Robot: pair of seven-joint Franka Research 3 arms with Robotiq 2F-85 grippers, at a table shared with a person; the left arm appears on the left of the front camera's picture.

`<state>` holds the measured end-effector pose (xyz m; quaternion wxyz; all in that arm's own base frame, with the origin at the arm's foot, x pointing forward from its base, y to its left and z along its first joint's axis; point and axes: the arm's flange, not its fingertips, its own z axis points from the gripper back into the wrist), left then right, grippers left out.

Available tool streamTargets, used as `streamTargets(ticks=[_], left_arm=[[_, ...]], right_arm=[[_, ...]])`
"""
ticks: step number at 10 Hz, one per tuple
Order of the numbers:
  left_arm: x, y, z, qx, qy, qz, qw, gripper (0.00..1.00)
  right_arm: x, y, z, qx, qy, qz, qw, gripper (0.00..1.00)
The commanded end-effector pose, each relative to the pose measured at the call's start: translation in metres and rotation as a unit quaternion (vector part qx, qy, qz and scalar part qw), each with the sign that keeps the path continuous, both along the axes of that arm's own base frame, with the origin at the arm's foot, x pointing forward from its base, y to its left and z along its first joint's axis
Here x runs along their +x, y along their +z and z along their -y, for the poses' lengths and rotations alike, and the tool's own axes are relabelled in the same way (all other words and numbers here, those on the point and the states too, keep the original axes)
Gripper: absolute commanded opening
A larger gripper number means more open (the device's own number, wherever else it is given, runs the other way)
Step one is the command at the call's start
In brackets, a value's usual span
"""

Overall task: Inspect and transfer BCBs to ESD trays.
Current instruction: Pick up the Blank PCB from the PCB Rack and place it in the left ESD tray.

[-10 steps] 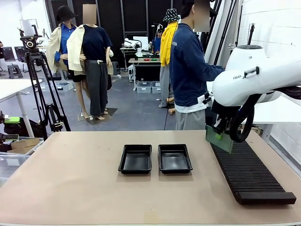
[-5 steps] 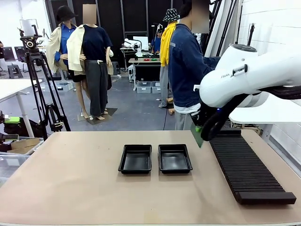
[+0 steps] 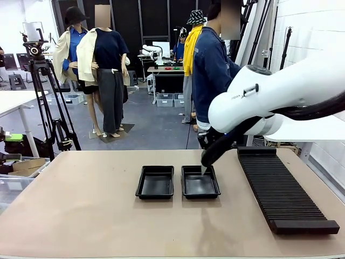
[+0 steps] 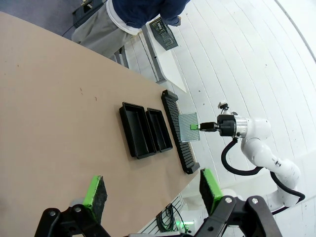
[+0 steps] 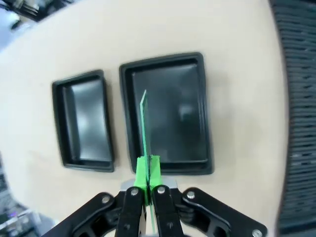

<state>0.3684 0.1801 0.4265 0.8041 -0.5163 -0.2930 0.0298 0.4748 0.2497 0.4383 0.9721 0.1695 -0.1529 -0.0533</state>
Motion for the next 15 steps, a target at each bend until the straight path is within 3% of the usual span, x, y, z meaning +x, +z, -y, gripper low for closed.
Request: streamTargets(ticks=[1, 4, 8, 15], left_arm=[[-0.001, 0.002, -0.001, -0.010, 0.001, 0.004, 1.000, 1.00], [-0.001, 0.002, -0.001, -0.010, 0.001, 0.004, 1.000, 1.00], [-0.001, 0.002, -0.001, -0.010, 0.001, 0.004, 1.000, 1.00], [-0.001, 0.002, -0.001, -0.010, 0.001, 0.004, 1.000, 1.00]], right_arm=[[0.000, -0.004, -0.018, 0.036, -0.030, -0.035, 0.998, 0.00], [-0.008, -0.025, -0.052, 0.069, -0.021, -0.053, 0.996, 0.00], [0.002, -0.049, -0.083, 0.106, 0.024, -0.086, 0.990, 0.00], [0.030, -0.053, -0.112, 0.145, 0.056, -0.106, 0.982, 0.00]])
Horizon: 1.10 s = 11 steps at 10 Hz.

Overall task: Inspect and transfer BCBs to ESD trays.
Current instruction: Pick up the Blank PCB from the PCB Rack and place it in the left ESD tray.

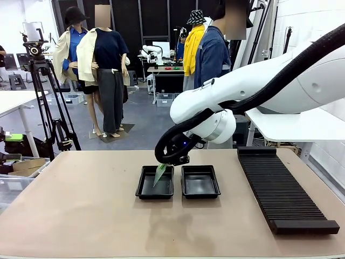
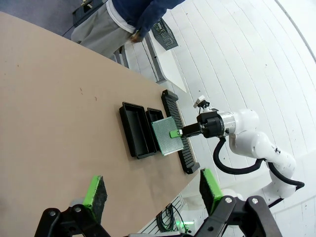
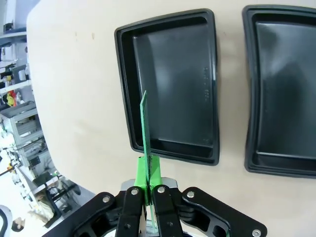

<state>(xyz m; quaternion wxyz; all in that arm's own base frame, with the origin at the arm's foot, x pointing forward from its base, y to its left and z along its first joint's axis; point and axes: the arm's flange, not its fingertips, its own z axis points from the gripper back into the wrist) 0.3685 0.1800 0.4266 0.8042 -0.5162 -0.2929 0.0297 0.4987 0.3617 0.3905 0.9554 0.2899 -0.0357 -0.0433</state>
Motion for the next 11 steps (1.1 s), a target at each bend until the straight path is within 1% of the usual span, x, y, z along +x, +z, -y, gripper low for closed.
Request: streamTargets(ticks=[1, 3, 4, 5, 7, 10, 11], left_arm=[[-0.001, 0.002, -0.001, -0.010, 0.001, 0.004, 1.000, 1.00], [-0.001, 0.002, -0.001, -0.010, 0.001, 0.004, 1.000, 1.00], [-0.001, 0.002, -0.001, -0.010, 0.001, 0.004, 1.000, 1.00], [-0.001, 0.002, -0.001, -0.010, 0.001, 0.004, 1.000, 1.00], [-0.001, 0.002, -0.001, -0.010, 0.001, 0.004, 1.000, 1.00], [-0.001, 0.002, -0.001, -0.010, 0.001, 0.004, 1.000, 1.00], [-0.001, 0.002, -0.001, -0.010, 0.001, 0.004, 1.000, 1.00]], right_arm=[[0.011, -0.006, -0.003, 0.030, 0.007, 0.014, 0.999, 0.00], [0.021, -0.012, -0.008, 0.035, 0.024, 0.016, 0.999, 0.00], [0.027, -0.018, -0.008, 0.038, 0.040, 0.004, 0.998, 0.00], [0.033, -0.024, -0.007, 0.043, 0.049, 0.012, 0.998, 0.00], [0.045, -0.038, 0.003, 0.065, 0.045, 0.021, 0.997, 0.00], [0.052, -0.053, 0.010, 0.100, 0.050, 0.023, 0.993, 0.00], [0.053, -0.058, 0.010, 0.112, 0.046, 0.029, 0.992, 0.00]])
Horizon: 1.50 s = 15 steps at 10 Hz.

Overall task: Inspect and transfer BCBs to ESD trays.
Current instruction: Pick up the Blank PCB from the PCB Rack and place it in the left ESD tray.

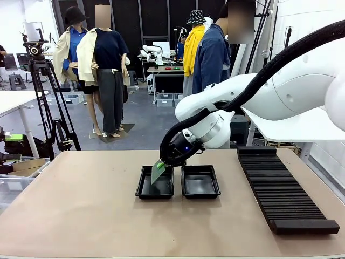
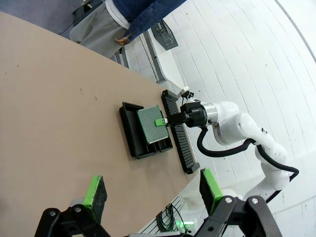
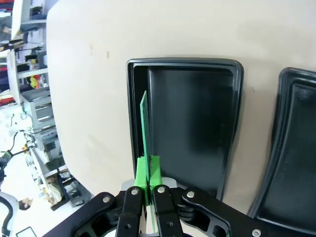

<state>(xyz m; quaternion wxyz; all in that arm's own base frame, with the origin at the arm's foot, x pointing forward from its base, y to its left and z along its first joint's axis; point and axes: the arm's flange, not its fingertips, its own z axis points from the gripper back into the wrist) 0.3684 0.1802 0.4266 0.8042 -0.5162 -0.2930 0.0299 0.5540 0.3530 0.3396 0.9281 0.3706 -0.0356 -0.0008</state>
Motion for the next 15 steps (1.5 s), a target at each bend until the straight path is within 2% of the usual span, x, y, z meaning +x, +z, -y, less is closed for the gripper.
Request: streamTargets(ticks=[1, 7, 9, 10, 15], left_arm=[[-0.001, 0.002, 0.000, -0.010, 0.001, 0.004, 1.000, 1.00], [-0.001, 0.002, 0.000, -0.010, 0.001, 0.004, 1.000, 1.00], [-0.001, 0.002, 0.000, -0.010, 0.001, 0.004, 1.000, 1.00], [-0.001, 0.002, 0.000, -0.010, 0.001, 0.004, 1.000, 1.00], [-0.001, 0.002, 0.000, -0.010, 0.001, 0.004, 1.000, 1.00]], right_arm=[[-0.003, -0.014, 0.001, 0.028, -0.001, 0.022, 0.999, 0.00], [-0.008, -0.048, -0.002, 0.007, -0.017, 0.040, 0.999, 0.00], [-0.008, -0.048, -0.002, 0.012, -0.019, 0.042, 0.999, 0.00], [-0.001, -0.042, -0.005, -0.004, -0.014, 0.025, 1.000, 0.00], [-0.001, -0.042, -0.005, -0.004, -0.014, 0.025, 1.000, 0.00]])
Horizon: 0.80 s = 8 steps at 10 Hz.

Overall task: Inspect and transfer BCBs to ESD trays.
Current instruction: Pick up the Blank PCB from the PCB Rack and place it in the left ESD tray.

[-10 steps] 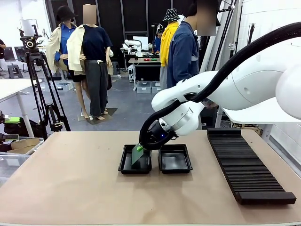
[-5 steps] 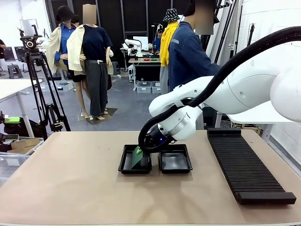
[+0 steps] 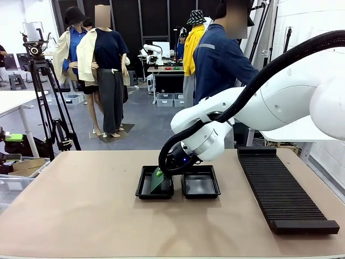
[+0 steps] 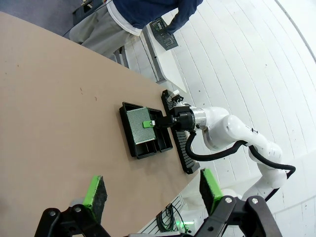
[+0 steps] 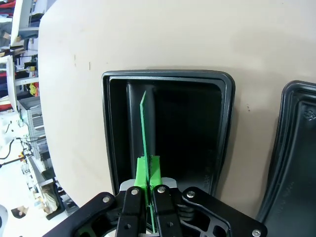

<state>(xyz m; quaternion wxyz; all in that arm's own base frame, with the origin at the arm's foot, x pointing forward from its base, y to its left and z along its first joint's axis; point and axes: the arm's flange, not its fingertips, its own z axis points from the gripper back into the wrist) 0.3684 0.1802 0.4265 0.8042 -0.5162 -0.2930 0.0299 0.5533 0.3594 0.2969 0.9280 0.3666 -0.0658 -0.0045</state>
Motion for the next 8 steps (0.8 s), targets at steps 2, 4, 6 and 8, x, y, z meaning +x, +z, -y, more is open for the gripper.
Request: streamTargets(ticks=[2, 4, 6, 8], left_arm=[[-0.001, 0.002, 0.000, -0.010, 0.001, 0.004, 1.000, 1.00], [-0.001, 0.002, 0.000, -0.010, 0.001, 0.004, 1.000, 1.00], [-0.001, 0.002, 0.000, -0.010, 0.001, 0.004, 1.000, 1.00], [-0.001, 0.002, 0.000, -0.010, 0.001, 0.004, 1.000, 1.00]], right_arm=[[-0.005, 0.009, 0.004, -0.002, -0.005, 0.005, 1.000, 0.00], [-0.014, 0.019, -0.012, -0.040, 0.001, 0.019, 0.999, 0.39], [-0.022, 0.029, -0.027, -0.089, -0.006, 0.028, 0.996, 0.79], [-0.029, 0.040, -0.040, -0.123, -0.019, 0.023, 0.992, 1.00]])
